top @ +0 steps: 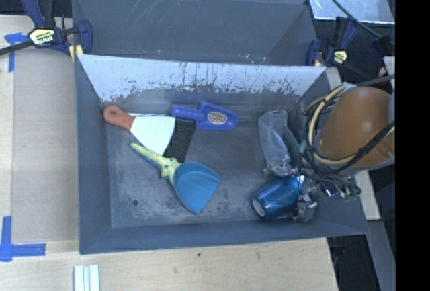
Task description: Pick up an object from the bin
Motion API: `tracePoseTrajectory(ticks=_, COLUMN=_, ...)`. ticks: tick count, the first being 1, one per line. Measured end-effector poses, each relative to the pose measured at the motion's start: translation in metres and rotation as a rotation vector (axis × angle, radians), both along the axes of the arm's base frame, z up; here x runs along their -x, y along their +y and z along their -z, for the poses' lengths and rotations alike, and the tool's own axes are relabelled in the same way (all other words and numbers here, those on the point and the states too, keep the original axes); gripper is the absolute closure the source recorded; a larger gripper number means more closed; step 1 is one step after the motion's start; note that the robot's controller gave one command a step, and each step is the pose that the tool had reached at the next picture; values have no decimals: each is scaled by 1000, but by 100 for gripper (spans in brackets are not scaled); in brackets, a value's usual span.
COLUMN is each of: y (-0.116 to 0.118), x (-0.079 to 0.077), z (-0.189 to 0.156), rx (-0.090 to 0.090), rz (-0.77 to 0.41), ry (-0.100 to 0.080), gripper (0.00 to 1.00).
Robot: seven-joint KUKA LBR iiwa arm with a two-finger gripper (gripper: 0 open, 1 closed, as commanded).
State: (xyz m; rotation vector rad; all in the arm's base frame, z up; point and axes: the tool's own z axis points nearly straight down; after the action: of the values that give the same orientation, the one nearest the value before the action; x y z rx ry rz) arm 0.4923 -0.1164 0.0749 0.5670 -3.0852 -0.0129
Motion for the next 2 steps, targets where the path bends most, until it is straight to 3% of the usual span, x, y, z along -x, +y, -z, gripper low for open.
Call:
tracePoseTrajectory(ticks=1, y=-10, x=-16, z=6, rx=-8, rz=-151, ry=4, gripper=0)
tracePoseTrajectory(ticks=2, y=-1, x=-2, z=0, rx=0, rz=-16, ry=-1, gripper=100)
